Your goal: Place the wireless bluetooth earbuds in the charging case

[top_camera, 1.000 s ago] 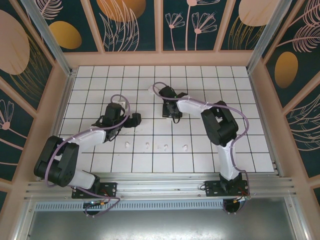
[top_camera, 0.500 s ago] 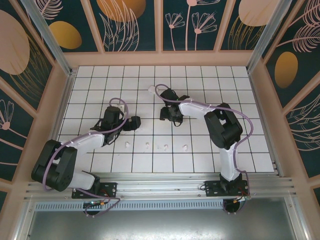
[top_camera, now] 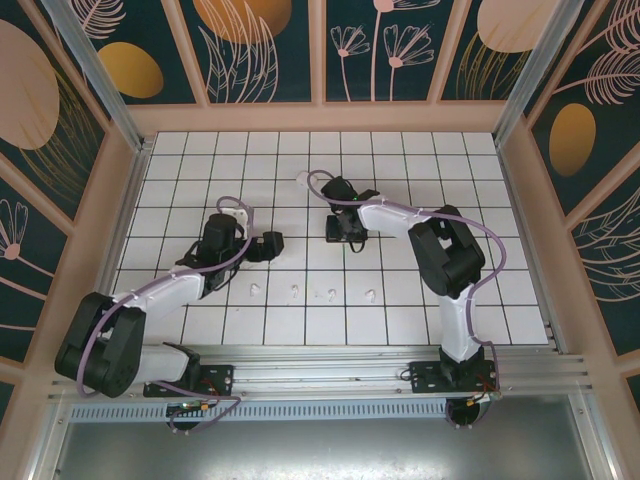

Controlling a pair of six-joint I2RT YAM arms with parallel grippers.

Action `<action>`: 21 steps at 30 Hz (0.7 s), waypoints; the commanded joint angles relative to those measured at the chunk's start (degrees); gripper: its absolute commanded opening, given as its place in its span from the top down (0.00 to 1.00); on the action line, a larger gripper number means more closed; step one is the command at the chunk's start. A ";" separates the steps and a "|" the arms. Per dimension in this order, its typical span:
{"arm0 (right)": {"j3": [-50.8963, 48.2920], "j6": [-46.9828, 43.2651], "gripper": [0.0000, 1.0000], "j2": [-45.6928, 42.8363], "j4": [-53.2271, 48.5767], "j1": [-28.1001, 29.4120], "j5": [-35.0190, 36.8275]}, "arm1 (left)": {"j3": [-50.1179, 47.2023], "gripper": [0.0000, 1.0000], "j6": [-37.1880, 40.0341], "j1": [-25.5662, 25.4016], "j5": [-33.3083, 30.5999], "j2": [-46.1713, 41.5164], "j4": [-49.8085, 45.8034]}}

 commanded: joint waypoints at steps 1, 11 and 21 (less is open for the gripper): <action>-2.78 -7.78 0.61 -4.66 2.07 0.33 -0.97 | 4.45 0.02 1.22 -0.25 3.47 -1.45 -2.42; -8.05 -28.10 0.64 -24.66 11.77 1.02 -8.55 | 21.13 0.13 -3.41 0.40 29.86 2.46 -6.63; -18.11 -40.03 0.66 -38.29 23.24 2.01 -15.36 | 27.84 0.33 -9.90 -1.07 37.17 2.94 -5.61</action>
